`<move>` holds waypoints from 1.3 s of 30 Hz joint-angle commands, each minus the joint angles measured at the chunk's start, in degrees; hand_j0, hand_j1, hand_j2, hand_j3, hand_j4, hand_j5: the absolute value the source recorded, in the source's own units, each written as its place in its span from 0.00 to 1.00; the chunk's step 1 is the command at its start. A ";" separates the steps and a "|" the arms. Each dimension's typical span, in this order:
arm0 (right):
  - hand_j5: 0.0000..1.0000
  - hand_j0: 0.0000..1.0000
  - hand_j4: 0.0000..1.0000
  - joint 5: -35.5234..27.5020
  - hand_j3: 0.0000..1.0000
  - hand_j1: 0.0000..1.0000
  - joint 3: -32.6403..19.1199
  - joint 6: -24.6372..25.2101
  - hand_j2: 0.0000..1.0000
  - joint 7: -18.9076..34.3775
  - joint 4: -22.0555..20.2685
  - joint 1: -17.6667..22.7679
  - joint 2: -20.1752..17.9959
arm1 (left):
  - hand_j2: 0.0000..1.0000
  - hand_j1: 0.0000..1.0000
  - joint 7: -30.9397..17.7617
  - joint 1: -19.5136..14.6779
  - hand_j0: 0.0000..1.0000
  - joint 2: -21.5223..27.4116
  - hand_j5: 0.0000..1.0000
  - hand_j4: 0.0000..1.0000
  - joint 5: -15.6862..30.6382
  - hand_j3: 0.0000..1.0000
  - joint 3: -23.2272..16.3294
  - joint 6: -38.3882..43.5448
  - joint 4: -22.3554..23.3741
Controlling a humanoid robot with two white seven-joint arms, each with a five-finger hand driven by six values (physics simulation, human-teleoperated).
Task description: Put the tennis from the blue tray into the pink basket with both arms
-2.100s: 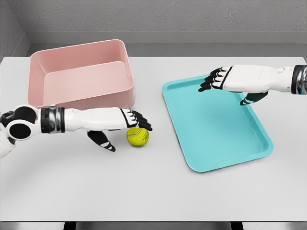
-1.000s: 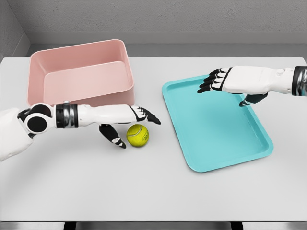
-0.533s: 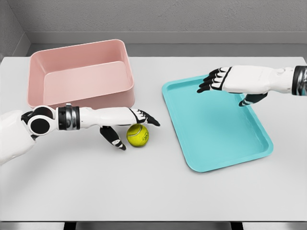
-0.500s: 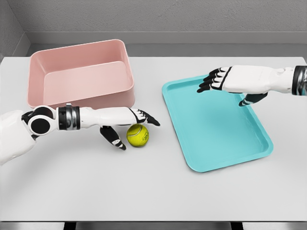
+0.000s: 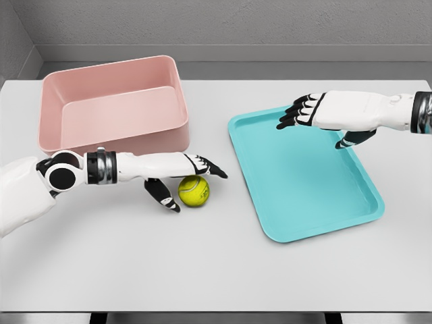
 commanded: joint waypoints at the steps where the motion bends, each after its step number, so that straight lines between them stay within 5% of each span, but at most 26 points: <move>1: 1.00 1.00 1.00 -0.35 1.00 1.00 -0.06 0.12 1.00 -0.03 -0.01 0.00 -0.05 | 1.00 1.00 0.04 0.00 1.00 -0.12 1.00 1.00 0.38 1.00 0.05 0.10 0.45; 12: 1.00 1.00 1.00 -0.35 1.00 1.00 -0.06 0.12 1.00 -0.03 -0.10 0.35 -0.13 | 1.00 1.00 0.04 0.00 1.00 -1.00 1.00 1.00 -0.50 1.00 -0.03 0.10 1.59; 39: 1.00 1.00 1.00 -0.44 1.00 1.00 -0.06 0.12 1.00 -0.03 -0.10 0.62 -0.05 | 0.63 0.63 0.13 0.44 0.63 -0.74 0.63 0.63 -0.50 0.63 -0.03 0.10 1.24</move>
